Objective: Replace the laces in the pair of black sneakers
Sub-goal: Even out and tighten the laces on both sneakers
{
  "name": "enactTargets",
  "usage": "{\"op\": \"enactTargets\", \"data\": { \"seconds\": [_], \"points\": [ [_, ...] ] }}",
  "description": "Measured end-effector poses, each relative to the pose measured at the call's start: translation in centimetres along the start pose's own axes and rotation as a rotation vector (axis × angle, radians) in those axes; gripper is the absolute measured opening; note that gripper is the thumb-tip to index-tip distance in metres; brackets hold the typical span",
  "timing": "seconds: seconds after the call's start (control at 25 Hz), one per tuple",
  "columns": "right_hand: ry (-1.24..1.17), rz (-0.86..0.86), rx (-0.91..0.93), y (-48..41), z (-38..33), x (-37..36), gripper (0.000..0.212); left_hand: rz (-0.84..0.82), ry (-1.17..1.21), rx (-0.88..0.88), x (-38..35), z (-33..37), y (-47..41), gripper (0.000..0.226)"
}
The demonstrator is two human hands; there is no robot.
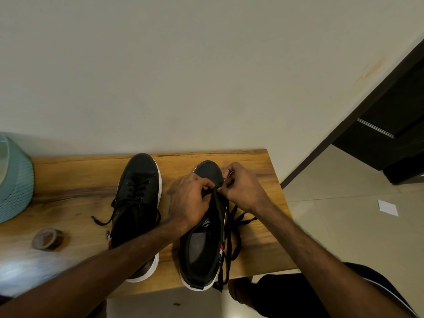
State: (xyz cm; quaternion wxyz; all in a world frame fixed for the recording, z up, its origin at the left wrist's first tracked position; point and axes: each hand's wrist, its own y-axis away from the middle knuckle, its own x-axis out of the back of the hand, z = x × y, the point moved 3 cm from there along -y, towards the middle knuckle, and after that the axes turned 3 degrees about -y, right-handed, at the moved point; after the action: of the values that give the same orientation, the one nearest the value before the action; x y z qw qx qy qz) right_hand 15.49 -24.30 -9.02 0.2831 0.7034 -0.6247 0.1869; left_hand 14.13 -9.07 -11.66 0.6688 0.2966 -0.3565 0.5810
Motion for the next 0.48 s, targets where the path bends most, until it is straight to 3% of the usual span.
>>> {"op": "enactTargets", "data": {
  "seconds": [0.24, 0.48],
  "points": [
    [-0.005, -0.009, 0.036, -0.1, 0.0, -0.2, 0.032, 0.035, -0.012, -0.038, 0.1, 0.1, 0.2, 0.025],
    [-0.301, -0.035, -0.27, -0.1, 0.8, 0.2, 0.026, 0.016, 0.019, -0.032, 0.2, 0.3, 0.1, 0.023]
  ]
}}
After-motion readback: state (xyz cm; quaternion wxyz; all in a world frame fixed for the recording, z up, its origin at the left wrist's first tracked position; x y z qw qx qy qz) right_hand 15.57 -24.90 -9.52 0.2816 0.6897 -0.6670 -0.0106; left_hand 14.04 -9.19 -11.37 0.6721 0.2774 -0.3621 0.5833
